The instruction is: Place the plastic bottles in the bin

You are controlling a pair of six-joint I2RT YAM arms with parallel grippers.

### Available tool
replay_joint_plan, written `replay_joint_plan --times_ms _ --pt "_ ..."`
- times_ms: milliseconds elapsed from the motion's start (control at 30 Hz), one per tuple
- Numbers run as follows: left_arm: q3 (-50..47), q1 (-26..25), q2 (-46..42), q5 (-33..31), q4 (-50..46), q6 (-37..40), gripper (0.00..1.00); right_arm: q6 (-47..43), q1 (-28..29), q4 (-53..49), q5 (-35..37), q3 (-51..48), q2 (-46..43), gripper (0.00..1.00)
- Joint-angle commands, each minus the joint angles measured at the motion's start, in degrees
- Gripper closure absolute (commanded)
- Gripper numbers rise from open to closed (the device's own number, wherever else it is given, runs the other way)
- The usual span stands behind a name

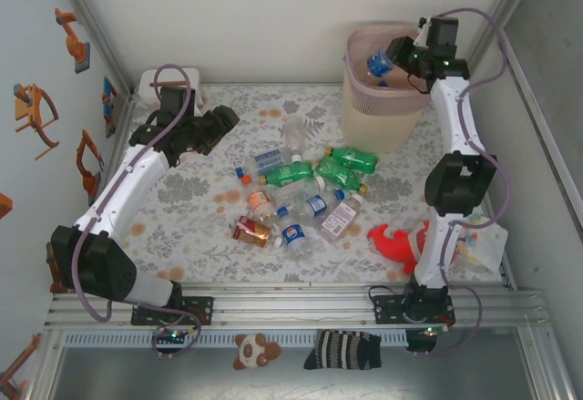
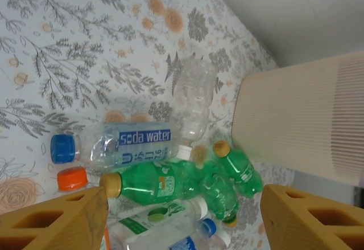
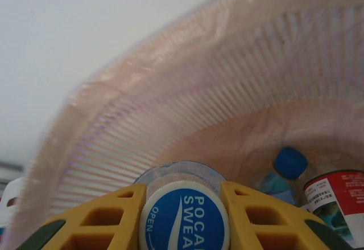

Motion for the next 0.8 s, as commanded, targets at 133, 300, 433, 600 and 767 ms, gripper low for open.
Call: replay_joint_plan --times_ms 133,300,433,600,767 --pt "-2.87 -1.25 1.96 3.95 -0.7 2.64 0.29 -1.2 0.45 -3.1 -3.81 3.48 5.47 0.93" --pt "-3.54 -1.7 1.94 4.02 -1.16 3.24 0.29 -3.47 0.54 -6.86 -3.93 5.87 9.31 0.82" --pt "-3.34 -1.99 1.79 3.86 -1.75 3.93 0.29 -4.8 0.56 -8.49 -1.06 6.61 9.21 0.65" --pt "-2.8 -2.22 1.79 3.19 -3.17 5.65 0.29 -7.03 0.54 -10.81 4.07 8.28 6.2 0.44" --pt "-1.87 -2.65 2.07 1.86 -5.82 8.04 0.29 -9.15 0.54 -12.67 7.74 9.56 2.5 0.37"
